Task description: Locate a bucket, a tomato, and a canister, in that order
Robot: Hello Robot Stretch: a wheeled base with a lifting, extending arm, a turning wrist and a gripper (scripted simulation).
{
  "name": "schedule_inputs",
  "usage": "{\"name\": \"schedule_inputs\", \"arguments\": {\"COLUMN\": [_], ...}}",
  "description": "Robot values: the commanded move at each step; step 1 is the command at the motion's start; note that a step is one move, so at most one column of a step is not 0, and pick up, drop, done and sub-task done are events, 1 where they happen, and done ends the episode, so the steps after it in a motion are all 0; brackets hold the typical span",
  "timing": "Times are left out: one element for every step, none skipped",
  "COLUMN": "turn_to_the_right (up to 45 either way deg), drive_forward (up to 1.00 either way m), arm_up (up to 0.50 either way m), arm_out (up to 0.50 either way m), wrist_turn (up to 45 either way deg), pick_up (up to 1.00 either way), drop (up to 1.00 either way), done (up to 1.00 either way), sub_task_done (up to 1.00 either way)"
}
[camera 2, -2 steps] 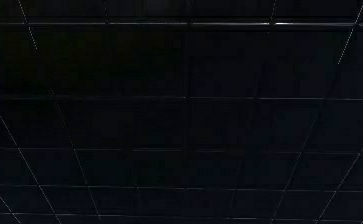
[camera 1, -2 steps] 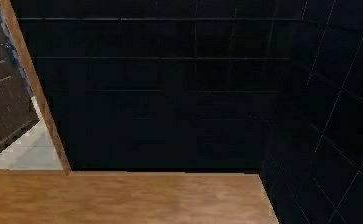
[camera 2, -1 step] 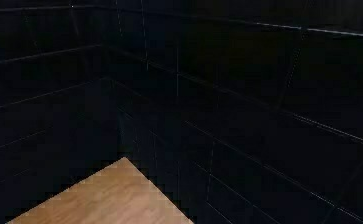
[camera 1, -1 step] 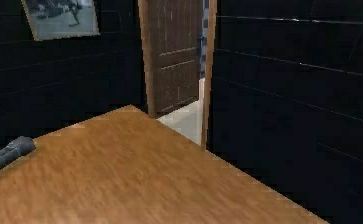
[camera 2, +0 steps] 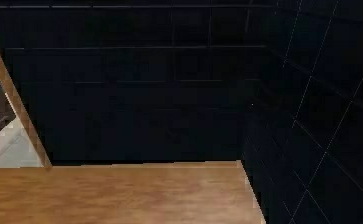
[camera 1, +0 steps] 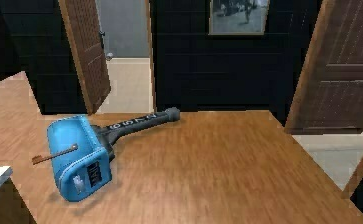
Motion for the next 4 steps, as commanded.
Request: {"name": "schedule_inputs", "arguments": {"turn_to_the_right": [0.0,-45.0,0.0,18.0], "drive_forward": [0.85,0.0,0.15,0.0], "arm_up": [0.0,0.0,0.0,0.0], "arm_out": [0.0,0.0,0.0,0.0], "wrist_turn": [0.0,0.0,0.0,0.0], "pick_up": [0.0,0.0,0.0,0.0], "drop": [0.0,0.0,0.0,0.0], "done": [0.0,0.0,0.0,0.0], "sub_task_done": [0.0,0.0,0.0,0.0]}}
